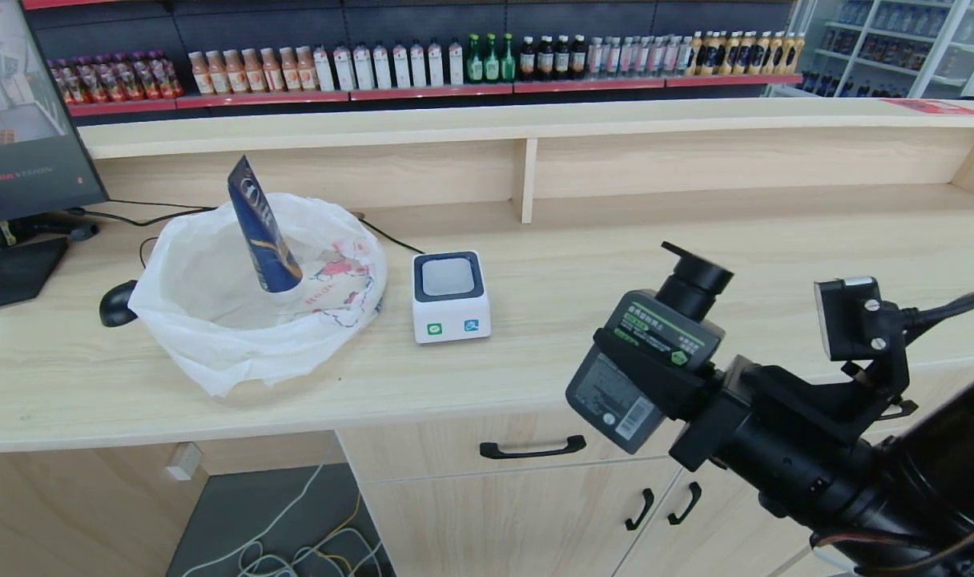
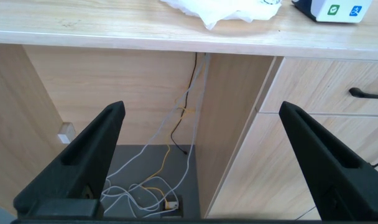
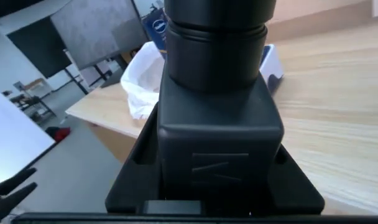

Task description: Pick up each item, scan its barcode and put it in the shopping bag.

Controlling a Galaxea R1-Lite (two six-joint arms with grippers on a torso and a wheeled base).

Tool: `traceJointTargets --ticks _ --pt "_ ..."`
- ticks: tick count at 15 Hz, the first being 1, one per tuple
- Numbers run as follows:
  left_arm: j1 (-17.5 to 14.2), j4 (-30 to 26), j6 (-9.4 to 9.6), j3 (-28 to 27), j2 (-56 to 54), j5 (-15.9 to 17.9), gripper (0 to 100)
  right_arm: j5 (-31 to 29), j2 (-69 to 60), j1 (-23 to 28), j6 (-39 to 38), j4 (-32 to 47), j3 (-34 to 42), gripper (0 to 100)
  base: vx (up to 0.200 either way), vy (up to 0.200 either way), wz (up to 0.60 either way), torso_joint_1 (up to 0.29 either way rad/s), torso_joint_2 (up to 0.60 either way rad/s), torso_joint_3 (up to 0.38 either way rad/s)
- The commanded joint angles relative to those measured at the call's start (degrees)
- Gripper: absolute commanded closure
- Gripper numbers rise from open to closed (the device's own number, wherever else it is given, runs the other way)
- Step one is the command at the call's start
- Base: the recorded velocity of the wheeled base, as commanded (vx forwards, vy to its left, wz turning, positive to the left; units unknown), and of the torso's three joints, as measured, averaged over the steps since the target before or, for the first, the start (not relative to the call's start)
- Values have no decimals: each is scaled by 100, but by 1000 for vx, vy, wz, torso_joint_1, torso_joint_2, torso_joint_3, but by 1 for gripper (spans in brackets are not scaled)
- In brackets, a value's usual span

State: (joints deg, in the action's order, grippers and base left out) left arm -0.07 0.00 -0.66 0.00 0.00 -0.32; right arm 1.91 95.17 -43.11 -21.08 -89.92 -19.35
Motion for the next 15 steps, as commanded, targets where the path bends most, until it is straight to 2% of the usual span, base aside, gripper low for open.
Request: traceJointTargets --ticks 1,4,7,8,10,15 --pt "-1 0 -4 0 0 -3 0 11 116 -198 -257 -8 -60 100 0 0 0 0 0 0" --pt "-1 0 -4 0 0 -3 0 28 -16 -321 -951 -8 -368 100 0 0 0 0 0 0" --pt "-1 0 4 0 0 -3 0 37 -25 -462 -1267 -8 -728 100 0 0 0 0 0 0" --pt "-1 0 -4 0 0 -3 0 37 -51 -690 -1443 -8 -772 100 0 0 0 0 0 0" --pt "-1 0 -4 0 0 -3 0 72 -183 -875 -1575 -8 -632 100 0 0 0 0 0 0" --pt "-1 0 -4 0 0 -3 0 195 -464 -972 -1909 -8 -386 100 0 0 0 0 0 0"
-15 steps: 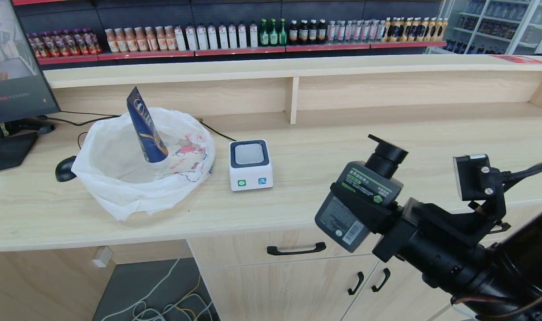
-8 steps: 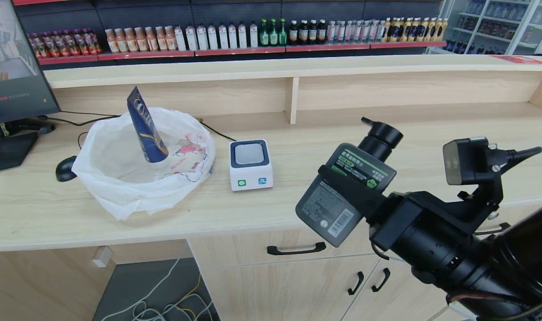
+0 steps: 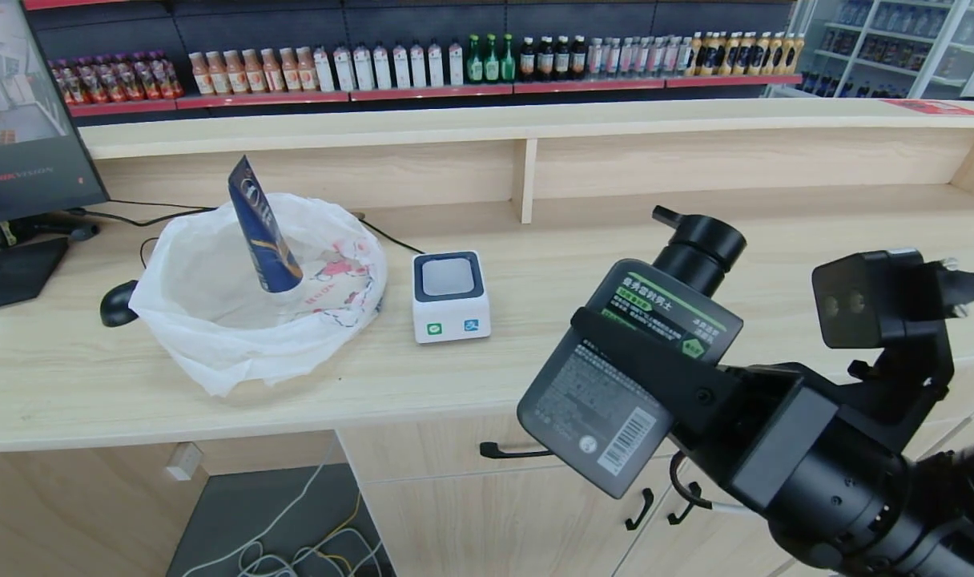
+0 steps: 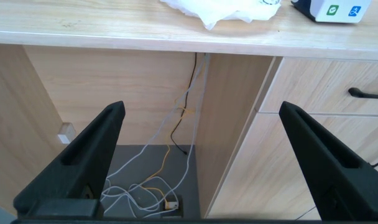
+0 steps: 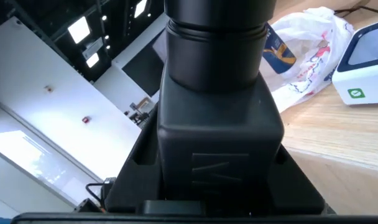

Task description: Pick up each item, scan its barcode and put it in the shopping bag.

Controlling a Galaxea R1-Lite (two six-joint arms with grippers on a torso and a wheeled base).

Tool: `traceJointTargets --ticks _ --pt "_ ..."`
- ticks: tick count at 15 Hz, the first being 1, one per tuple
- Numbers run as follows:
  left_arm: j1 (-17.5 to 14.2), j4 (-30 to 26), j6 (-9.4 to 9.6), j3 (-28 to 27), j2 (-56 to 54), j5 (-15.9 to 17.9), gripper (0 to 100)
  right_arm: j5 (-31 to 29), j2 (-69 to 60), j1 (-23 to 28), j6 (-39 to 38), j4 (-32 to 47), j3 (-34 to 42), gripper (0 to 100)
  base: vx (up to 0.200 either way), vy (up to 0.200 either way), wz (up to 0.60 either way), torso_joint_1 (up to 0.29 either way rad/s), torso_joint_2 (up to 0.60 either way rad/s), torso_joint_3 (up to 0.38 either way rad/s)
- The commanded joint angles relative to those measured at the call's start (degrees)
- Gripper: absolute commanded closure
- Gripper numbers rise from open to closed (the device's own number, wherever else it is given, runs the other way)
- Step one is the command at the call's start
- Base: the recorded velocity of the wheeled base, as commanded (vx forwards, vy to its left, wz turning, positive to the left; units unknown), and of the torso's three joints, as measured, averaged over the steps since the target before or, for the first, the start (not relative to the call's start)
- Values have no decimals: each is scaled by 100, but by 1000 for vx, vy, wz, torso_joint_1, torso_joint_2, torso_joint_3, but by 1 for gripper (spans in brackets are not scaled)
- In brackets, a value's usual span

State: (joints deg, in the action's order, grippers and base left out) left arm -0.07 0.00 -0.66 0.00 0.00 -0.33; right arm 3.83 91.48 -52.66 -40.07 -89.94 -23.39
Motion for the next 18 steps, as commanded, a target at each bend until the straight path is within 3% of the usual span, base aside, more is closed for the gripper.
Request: traceJointTargets --ticks 1,6,18 --pt "-1 0 -4 0 0 -2 0 4 -104 -25 -36 -6 -25 100 0 0 0 0 0 0" --pt "-1 0 -4 0 0 -2 0 13 -113 -306 -80 -6 -69 100 0 0 0 0 0 0" --pt "-1 0 -4 0 0 -2 0 13 -104 -359 289 -6 37 100 0 0 0 0 0 0"
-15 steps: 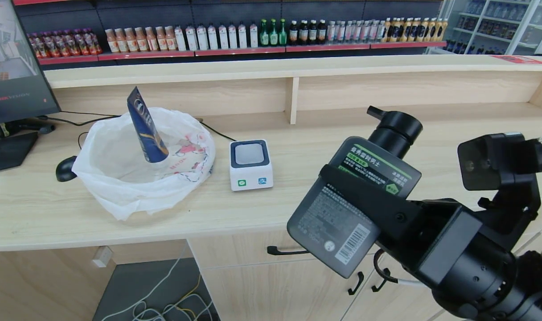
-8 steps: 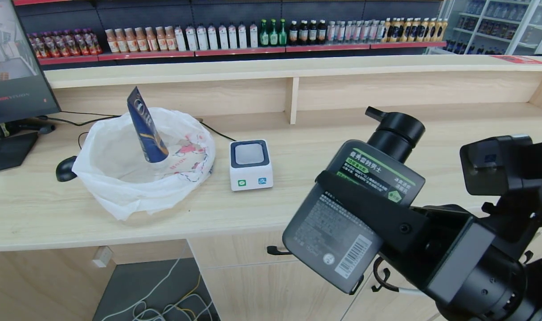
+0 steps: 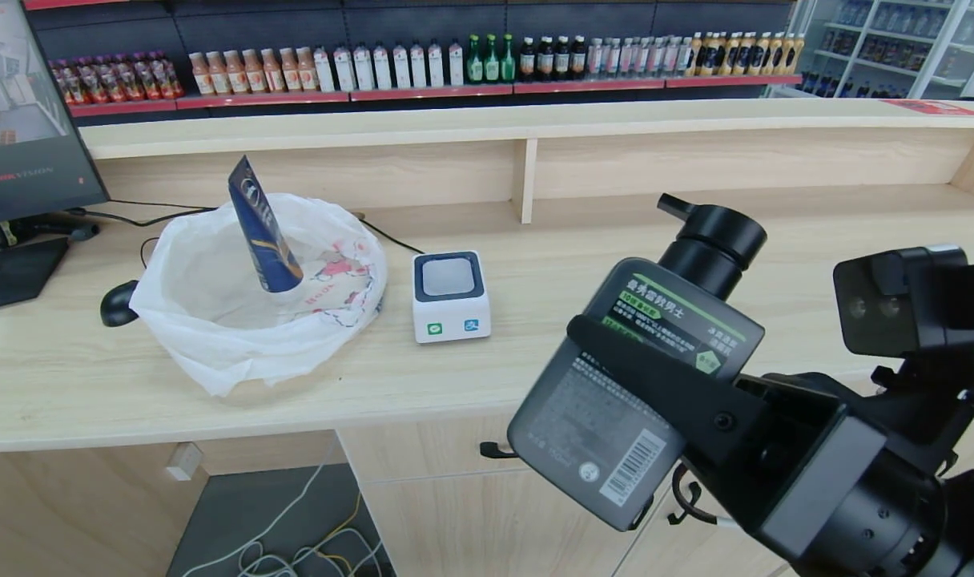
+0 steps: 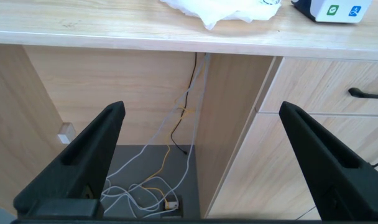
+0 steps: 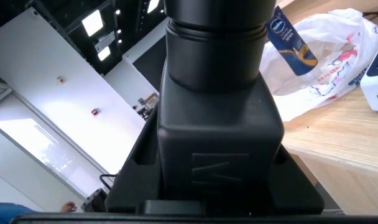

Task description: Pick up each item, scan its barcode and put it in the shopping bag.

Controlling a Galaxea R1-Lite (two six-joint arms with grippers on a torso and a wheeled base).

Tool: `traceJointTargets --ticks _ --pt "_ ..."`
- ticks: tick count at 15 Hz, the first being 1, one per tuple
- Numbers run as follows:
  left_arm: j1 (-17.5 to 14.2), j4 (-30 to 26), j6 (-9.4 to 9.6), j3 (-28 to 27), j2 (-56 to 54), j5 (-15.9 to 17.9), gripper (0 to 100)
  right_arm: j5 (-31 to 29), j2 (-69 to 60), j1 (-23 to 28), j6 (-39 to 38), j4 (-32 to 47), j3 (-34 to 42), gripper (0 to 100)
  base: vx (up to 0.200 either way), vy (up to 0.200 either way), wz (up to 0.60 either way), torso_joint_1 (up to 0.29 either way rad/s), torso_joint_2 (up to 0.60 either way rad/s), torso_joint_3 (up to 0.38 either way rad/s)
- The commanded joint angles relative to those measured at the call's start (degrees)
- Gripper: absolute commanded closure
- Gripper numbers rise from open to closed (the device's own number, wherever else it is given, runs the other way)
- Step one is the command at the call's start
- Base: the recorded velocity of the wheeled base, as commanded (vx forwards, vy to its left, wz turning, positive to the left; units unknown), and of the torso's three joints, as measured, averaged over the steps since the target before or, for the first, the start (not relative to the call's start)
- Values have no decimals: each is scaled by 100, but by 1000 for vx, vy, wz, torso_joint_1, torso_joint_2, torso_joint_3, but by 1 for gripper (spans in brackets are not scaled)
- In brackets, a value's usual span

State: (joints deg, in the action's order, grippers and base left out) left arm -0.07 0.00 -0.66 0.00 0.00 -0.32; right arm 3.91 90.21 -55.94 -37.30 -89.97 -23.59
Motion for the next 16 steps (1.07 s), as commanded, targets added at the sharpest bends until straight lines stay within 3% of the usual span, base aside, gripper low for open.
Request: traceJointTargets --ticks 1,8,16 --pt "-1 0 -4 0 0 -3 0 -5 111 -22 153 -3 12 100 0 0 0 0 0 0" --pt "-1 0 -4 0 0 -3 0 -92 498 347 1735 -3 83 100 0 0 0 0 0 0" --pt "-1 0 4 0 0 -3 0 -1815 489 822 3678 85 803 100 0 0 0 0 0 0"
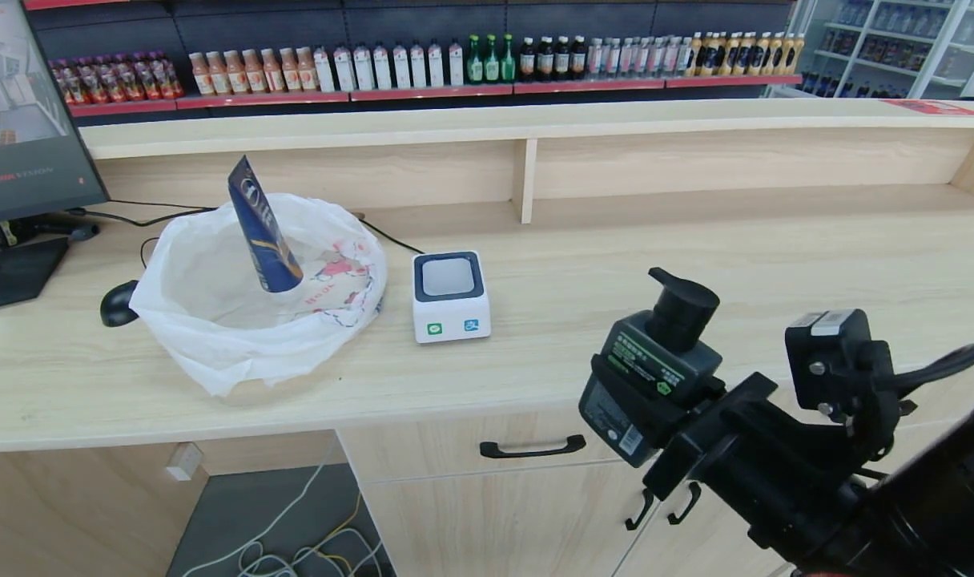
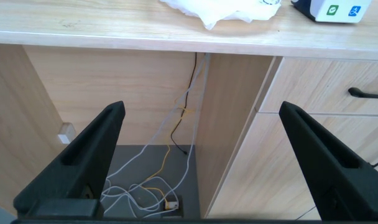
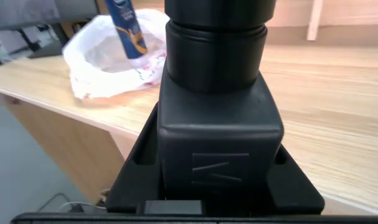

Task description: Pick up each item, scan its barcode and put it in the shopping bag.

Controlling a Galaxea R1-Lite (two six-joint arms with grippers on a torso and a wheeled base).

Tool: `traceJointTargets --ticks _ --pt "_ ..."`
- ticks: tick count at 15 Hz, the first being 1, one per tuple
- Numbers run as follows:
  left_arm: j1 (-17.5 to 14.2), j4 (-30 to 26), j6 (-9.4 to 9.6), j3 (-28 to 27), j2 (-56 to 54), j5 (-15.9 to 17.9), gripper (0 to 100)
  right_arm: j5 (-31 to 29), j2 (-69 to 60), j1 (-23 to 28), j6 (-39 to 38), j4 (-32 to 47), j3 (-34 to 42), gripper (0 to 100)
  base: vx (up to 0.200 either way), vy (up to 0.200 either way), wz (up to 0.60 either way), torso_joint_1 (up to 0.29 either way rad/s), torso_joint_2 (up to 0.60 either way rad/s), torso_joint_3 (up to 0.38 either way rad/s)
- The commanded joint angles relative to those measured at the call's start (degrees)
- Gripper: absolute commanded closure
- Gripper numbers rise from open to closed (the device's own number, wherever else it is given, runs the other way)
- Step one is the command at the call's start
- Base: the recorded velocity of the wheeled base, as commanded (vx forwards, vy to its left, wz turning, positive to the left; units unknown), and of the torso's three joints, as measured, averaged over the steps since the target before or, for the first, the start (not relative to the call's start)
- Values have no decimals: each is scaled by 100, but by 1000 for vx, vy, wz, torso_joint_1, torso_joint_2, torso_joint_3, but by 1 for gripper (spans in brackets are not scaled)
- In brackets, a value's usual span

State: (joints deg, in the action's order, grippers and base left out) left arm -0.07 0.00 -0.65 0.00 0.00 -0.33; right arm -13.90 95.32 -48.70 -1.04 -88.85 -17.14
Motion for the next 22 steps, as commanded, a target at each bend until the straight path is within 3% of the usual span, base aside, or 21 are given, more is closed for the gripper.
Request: traceJointTargets --ticks 1,5,8,12,15,22 --pt "-1 0 3 0 0 -2 0 -52 -31 212 121 -89 237 100 0 0 0 0 0 0" --pt "-1 0 -14 0 0 -2 0 -8 -128 994 288 -116 352 100 0 0 0 0 0 0" --pt "-1 0 -14 0 0 -2 0 722 -145 1478 411 -116 404 100 0 0 0 0 0 0" --pt "-1 0 -14 0 0 -2 0 854 22 2075 534 -116 9 100 0 0 0 0 0 0" --pt "-1 0 -6 0 0 -2 0 854 75 2146 508 -116 -176 100 0 0 0 0 0 0" --pt "-1 0 -23 0 0 -2 0 854 198 2189 262 -116 -404 100 0 200 0 5 3 2"
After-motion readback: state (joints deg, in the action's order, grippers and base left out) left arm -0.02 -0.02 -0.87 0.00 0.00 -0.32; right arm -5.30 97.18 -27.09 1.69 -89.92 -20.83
